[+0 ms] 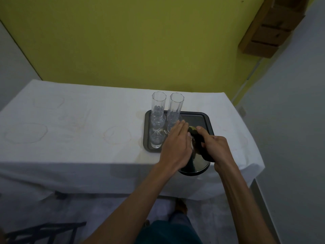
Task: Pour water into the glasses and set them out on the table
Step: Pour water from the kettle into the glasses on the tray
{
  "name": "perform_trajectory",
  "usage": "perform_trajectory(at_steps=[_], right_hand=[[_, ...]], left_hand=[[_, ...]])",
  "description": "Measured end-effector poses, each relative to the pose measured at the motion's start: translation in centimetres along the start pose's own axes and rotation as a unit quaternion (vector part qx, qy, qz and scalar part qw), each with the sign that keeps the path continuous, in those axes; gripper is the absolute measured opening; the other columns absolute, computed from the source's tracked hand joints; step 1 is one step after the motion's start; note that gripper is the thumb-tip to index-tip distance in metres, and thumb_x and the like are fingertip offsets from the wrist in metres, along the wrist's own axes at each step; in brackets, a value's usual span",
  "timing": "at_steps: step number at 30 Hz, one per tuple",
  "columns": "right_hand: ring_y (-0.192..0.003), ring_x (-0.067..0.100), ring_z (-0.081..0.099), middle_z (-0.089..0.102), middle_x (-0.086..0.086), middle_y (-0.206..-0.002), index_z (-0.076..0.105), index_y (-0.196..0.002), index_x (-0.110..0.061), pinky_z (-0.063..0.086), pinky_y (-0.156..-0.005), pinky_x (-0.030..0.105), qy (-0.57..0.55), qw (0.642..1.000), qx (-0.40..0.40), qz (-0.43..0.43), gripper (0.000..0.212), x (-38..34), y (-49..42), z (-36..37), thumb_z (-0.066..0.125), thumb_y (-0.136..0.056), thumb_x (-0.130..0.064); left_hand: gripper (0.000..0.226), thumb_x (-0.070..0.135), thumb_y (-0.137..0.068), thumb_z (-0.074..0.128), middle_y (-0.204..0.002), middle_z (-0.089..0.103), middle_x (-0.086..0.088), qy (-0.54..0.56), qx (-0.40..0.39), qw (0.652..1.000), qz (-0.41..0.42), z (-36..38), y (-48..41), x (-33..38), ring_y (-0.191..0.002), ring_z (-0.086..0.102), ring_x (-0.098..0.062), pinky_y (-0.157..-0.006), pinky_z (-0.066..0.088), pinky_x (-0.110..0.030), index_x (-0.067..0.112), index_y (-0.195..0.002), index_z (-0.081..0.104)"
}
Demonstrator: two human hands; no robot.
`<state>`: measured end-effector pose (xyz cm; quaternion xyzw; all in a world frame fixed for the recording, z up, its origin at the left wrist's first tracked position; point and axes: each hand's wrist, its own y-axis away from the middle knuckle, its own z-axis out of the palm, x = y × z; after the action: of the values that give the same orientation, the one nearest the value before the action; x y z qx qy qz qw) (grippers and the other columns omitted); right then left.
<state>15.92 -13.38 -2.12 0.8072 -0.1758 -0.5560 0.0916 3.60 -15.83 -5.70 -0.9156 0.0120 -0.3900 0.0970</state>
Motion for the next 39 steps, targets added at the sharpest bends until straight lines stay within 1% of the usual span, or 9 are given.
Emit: perform_trajectory(at_steps=[5,9,13,16,23,28,31,34,39], right_hand=[[-0.054,0.019,0.050,0.056,0.007,-0.059,0.057,-0.058,-0.010,0.041,-0.053,0.027,-0.008,1.000,-0.001,0.001,0.053,-0.1,0.0,0.0,0.073,-0.083,-0.055],[-0.058,0.020,0.053,0.059,0.005,-0.057,0.059,-0.055,-0.012,0.042,-0.059,0.030,-0.007,1.000,0.005,0.007,0.054,0.2,-0.3,0.1,0.073,-0.081,-0.058],[-0.059,0.022,0.054,0.061,0.006,-0.059,0.062,-0.058,-0.012,0.043,-0.062,0.033,-0.005,1.000,0.008,0.017,0.055,0.3,-0.3,0.2,0.073,-0.078,-0.062],[-0.060,0.023,0.054,0.061,0.006,-0.060,0.063,-0.061,-0.011,0.042,-0.063,0.034,-0.009,1.000,0.005,0.020,0.055,0.3,-0.3,0.2,0.072,-0.078,-0.063],[-0.060,0.022,0.053,0.060,0.005,-0.058,0.061,-0.058,-0.012,0.042,-0.064,0.034,-0.007,1.000,0.008,0.018,0.055,0.3,-0.4,0.3,0.073,-0.078,-0.062],[-0.063,0.024,0.053,0.061,0.009,-0.064,0.063,-0.064,-0.010,0.043,-0.064,0.036,-0.008,1.000,0.004,0.020,0.056,0.3,-0.2,0.3,0.072,-0.078,-0.063],[-0.062,0.024,0.054,0.061,0.009,-0.063,0.064,-0.064,-0.009,0.043,-0.063,0.036,-0.010,1.000,0.005,0.022,0.057,0.3,-0.1,0.2,0.072,-0.078,-0.063],[-0.059,0.023,0.051,0.057,0.006,-0.057,0.061,-0.059,-0.010,0.040,-0.062,0.034,-0.026,0.999,0.011,0.023,0.056,0.4,0.1,0.0,0.074,-0.078,-0.061],[-0.059,0.019,0.048,0.054,0.007,-0.063,0.062,-0.068,-0.006,0.037,-0.055,0.029,-0.090,0.996,0.015,0.015,0.047,-0.3,1.4,-0.9,0.073,-0.086,-0.048]], left_hand=[[0.048,0.025,-0.105,0.028,-0.159,0.026,-0.007,-0.004,-0.001,1.000,0.003,0.0,-0.1,0.0,-0.149,0.013,-0.016,-0.121,0.011,-0.028,0.007,-0.149,0.031],[0.048,0.025,-0.105,0.029,-0.158,0.027,-0.008,-0.002,0.001,1.000,0.004,0.1,-0.2,-0.1,-0.149,0.014,-0.017,-0.121,0.013,-0.030,0.006,-0.148,0.032],[0.048,0.025,-0.104,0.029,-0.158,0.026,-0.008,0.004,-0.004,1.000,0.000,0.3,-0.2,-0.2,-0.149,0.014,-0.016,-0.121,0.016,-0.034,0.005,-0.148,0.032],[0.047,0.024,-0.105,0.029,-0.158,0.026,-0.008,0.008,-0.003,1.000,-0.005,0.4,-0.3,-0.2,-0.149,0.013,-0.016,-0.121,0.015,-0.032,0.005,-0.148,0.032],[0.048,0.025,-0.105,0.028,-0.159,0.025,-0.007,0.008,-0.001,1.000,-0.006,0.3,-0.2,-0.1,-0.149,0.012,-0.015,-0.121,0.013,-0.029,0.006,-0.148,0.031],[0.048,0.026,-0.105,0.027,-0.159,0.024,-0.005,0.003,-0.001,1.000,-0.006,0.3,-0.2,-0.1,-0.149,0.011,-0.014,-0.121,0.011,-0.027,0.007,-0.149,0.030],[0.048,0.026,-0.105,0.028,-0.159,0.026,-0.007,-0.002,0.001,1.000,0.000,0.5,-0.3,-0.1,-0.149,0.012,-0.015,-0.121,0.012,-0.029,0.006,-0.148,0.031],[0.048,0.026,-0.104,0.028,-0.158,0.028,-0.008,-0.007,0.013,1.000,0.013,0.5,-0.3,0.0,-0.149,0.013,-0.016,-0.122,0.015,-0.032,0.005,-0.147,0.033],[0.047,0.023,-0.103,0.030,-0.156,0.030,-0.010,-0.005,0.049,0.997,0.055,0.5,-0.2,1.7,-0.149,0.014,-0.018,-0.121,0.015,-0.033,0.002,-0.145,0.036]])
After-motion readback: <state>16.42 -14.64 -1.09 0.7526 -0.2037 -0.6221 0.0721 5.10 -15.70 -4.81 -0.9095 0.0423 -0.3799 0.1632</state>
